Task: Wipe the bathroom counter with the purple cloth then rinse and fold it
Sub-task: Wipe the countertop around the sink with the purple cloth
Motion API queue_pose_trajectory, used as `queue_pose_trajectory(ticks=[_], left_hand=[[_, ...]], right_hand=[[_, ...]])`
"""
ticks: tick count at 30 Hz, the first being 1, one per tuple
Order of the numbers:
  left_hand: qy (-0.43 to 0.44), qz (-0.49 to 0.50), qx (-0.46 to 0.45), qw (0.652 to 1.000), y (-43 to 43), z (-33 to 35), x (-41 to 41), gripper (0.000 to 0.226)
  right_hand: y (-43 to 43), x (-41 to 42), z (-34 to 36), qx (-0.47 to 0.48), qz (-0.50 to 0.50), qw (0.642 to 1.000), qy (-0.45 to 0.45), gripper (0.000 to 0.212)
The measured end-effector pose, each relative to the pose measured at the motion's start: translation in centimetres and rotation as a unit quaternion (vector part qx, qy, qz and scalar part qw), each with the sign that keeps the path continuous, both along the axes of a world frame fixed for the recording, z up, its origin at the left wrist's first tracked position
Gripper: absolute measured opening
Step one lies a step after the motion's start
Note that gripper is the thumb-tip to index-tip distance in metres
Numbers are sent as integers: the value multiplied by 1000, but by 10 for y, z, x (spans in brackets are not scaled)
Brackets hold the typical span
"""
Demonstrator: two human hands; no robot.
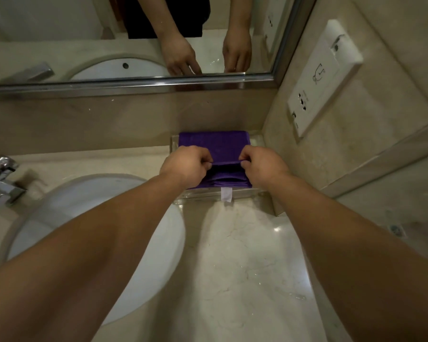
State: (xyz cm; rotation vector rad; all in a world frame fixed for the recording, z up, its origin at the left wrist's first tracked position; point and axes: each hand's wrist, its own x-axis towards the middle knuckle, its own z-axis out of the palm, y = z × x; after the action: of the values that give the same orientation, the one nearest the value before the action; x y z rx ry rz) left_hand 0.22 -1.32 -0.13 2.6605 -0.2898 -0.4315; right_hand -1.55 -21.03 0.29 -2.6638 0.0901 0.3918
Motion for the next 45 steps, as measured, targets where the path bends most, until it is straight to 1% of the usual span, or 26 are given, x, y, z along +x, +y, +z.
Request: queue_pose_trajectory(ticks=[3, 6, 8, 10, 13, 15, 17, 19, 20, 23, 24, 25, 26, 27, 29, 30, 33, 35, 37, 39, 43, 45], left_hand=[[-29, 16, -2, 999, 1, 21, -7, 15], [-36, -4, -5, 999, 0, 51, -22, 11], [-63, -25, -7, 998, 0, 69, -35, 10], [-97, -37, -9, 995, 4, 84, -50, 19], [-133, -14, -58, 989, 16, 101, -68, 32], [-142, -5, -77, 987, 25, 106, -81, 32], [-132, -2, -50, 990, 35, 102, -93, 24], [-104, 39, -30, 993, 48, 94, -111, 13], [-84, 69, -33, 994, 56, 90, -120, 12], [-50, 125, -85, 987, 69, 85, -139, 3], [-38, 133, -118, 983, 68, 87, -144, 8], [-19, 142, -171, 975, 66, 90, -149, 10], [9, 156, -237, 959, 62, 96, -153, 6], [42, 168, -308, 936, 56, 104, -156, 4], [107, 172, -431, 879, 43, 126, -162, 13], [126, 166, -477, 854, 36, 140, -164, 15], [142, 141, -566, 800, 20, 175, -172, 20], [150, 119, -589, 785, 12, 185, -177, 22], [152, 102, -589, 787, 5, 179, -182, 20], [142, 94, -568, 805, 1, 156, -185, 20], [118, 52, -441, 888, 8, 86, -190, 29], [132, 24, -377, 916, 14, 53, -191, 39]], right_hand=[[8, -5, 23, -6, -1, 1000, -10, 15], [18, -16, 51, -16, -23, 1000, 0, 15], [22, -27, 71, -19, -32, 999, -12, 14], [27, -40, 95, -25, -29, 997, -63, 15], [40, -57, 134, -32, -12, 989, -145, 17], [53, -71, 158, -20, -15, 982, -187, 20], [63, -83, 180, 4, -36, 973, -227, 25], [70, -96, 201, 25, -50, 966, -254, 26], [73, -102, 210, 33, -56, 961, -269, 25], [78, -119, 227, 61, -64, 945, -314, 20], [79, -123, 229, 81, -70, 940, -323, 20], [80, -129, 231, 107, -83, 934, -330, 21], [81, -133, 234, 130, -99, 927, -337, 21], [82, -136, 238, 148, -109, 919, -350, 21], [85, -145, 252, 147, -113, 902, -391, 19], [87, -148, 260, 141, -107, 894, -411, 20], [92, -161, 286, 136, -68, 873, -464, 19], [91, -170, 294, 126, -44, 865, -485, 18], [88, -175, 288, 113, -38, 872, -475, 18], [81, -179, 263, 110, -39, 890, -441, 17], [59, -188, 182, 72, -40, 936, -341, 19], [45, -191, 143, 60, -44, 956, -285, 17]])
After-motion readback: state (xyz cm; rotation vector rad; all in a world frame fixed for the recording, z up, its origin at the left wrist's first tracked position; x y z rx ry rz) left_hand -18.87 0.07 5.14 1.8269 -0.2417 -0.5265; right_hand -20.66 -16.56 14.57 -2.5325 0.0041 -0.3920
